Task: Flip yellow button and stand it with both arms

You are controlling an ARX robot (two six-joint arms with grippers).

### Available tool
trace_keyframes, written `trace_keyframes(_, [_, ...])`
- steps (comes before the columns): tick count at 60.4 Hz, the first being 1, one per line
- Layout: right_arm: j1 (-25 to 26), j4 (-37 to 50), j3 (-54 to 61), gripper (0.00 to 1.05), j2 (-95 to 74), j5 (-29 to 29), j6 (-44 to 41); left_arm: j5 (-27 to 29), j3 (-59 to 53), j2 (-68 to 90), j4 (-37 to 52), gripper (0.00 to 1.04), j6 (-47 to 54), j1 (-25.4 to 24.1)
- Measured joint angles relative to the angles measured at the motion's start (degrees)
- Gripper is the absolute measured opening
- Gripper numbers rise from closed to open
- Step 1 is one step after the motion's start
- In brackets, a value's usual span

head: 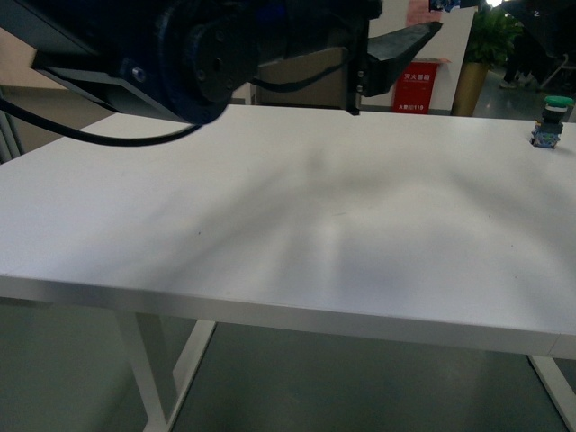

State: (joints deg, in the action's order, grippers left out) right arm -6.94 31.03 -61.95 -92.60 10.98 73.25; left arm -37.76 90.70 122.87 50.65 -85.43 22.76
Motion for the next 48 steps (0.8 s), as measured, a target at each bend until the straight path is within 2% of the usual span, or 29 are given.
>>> trace_keyframes(5, [0.39,0.0,0.44,0.36,0.0,-0.17,-0.24,1.16,-4.46,-6.51,-9.99,0.93,10.03,-2.34])
trace_keyframes(8, [0.55,-0.02,0.46,0.36,0.0,-0.17,-0.48,2.86,-6.1,-9.99,-16.68,1.0,16.9,-3.06])
trace_keyframes(14, [0.81,-0.02,0.5,0.36,0.02,-0.15,-0.96,10.64,-9.05,-16.9,-30.58,0.98,33.75,-3.89])
trace_keyframes(19, [0.87,-0.02,0.61,0.36,0.13,-0.2,-1.01,20.65,-14.82,-24.22,-40.52,0.99,52.96,-4.02])
trace_keyframes(29, [0.83,0.02,0.63,0.36,0.87,-0.22,-1.25,32.74,-30.53,-36.41,-40.44,0.99,83.34,-6.36])
trace_keyframes(37, [0.7,0.04,0.63,0.36,1.29,-0.42,-1.49,33.16,-41.88,-46.03,-40.81,0.99,95.67,-10.91])
trace_keyframes(48, [-0.17,0.24,0.63,0.36,1.29,-0.5,-1.49,31.89,-52.83,-56.61,-45.11,0.99,101.63,-18.36])
